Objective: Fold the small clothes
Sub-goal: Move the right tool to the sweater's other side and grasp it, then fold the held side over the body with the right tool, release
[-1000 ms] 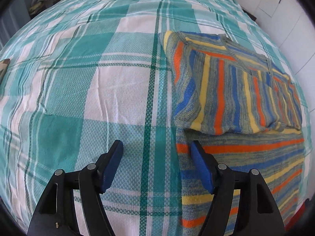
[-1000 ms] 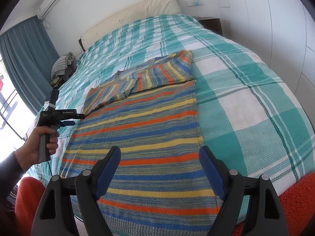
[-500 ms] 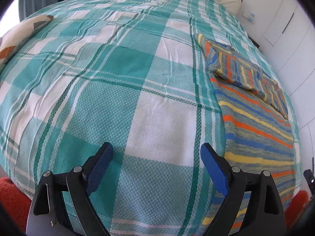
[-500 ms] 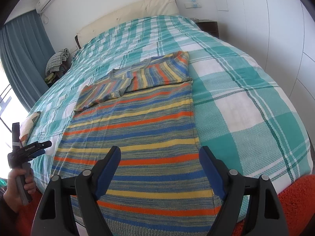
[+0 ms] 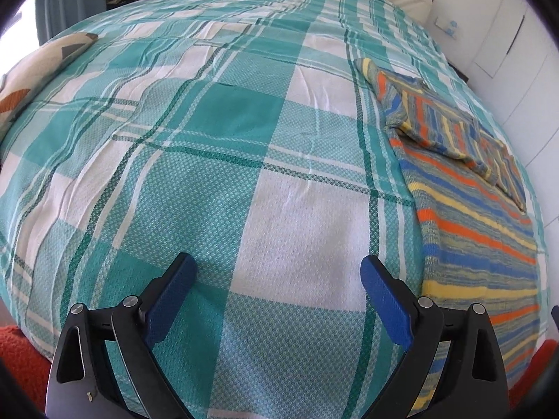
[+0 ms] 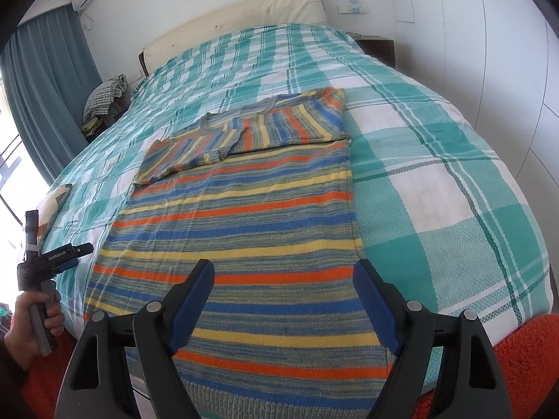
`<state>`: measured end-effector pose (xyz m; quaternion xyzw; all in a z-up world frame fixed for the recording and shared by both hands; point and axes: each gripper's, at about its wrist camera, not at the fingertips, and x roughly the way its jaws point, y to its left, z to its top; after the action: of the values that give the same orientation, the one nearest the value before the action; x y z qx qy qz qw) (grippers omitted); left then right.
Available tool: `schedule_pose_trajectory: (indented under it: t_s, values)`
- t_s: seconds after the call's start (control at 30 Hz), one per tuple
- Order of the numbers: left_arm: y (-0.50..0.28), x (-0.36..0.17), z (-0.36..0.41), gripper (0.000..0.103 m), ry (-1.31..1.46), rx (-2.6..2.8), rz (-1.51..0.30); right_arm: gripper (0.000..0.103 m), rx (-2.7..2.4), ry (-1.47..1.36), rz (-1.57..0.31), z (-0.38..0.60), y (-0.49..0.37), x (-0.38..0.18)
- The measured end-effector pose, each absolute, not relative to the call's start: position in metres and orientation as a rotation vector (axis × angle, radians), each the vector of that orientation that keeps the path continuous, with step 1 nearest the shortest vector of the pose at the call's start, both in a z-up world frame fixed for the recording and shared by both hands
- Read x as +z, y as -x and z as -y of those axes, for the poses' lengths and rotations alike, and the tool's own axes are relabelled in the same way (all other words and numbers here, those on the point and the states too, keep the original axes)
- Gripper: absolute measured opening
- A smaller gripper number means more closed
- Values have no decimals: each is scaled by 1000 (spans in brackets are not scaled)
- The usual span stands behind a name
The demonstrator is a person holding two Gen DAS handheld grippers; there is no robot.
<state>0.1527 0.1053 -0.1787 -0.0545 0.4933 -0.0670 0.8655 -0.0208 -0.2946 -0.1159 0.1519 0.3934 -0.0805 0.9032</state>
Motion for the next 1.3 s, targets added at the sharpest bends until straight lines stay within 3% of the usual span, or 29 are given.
schedule_pose_trajectory:
  t_s: [0.23, 0.37, 0.5, 0.63, 0.77, 1.0, 1.1, 1.17, 1.3]
  values:
    - [-152, -182, -98, 100, 61, -133, -1030, 81, -170, -341, -816, 298, 21, -115]
    - [-155, -183, -98, 101, 79, -130, -1031, 81, -56, -445, -802, 298, 2, -87]
    - [-157, -184, -96, 102, 74, -120, -1029, 81, 168, -522, -800, 278, -63, -53]
    - [-158, -183, -98, 102, 80, -133, -1031, 81, 197, -686, -792, 297, -149, -69]
    - [-157, -183, -99, 102, 88, -132, -1036, 59, 164, -823, -922, 325, -233, -129]
    - [-161, -184, -99, 102, 94, -126, -1044, 45, 95, -788, -1009, 328, -288, -170]
    - [-161, -185, -98, 102, 89, -121, -1043, 28, 81, -747, -1052, 322, -301, -178]
    - [-160, -184, -98, 102, 89, -122, -1042, 3, 73, -656, -1040, 315, -304, -170]
    - [-161, -185, -98, 102, 92, -116, -1041, 3, 74, -485, -863, 305, -299, -131]
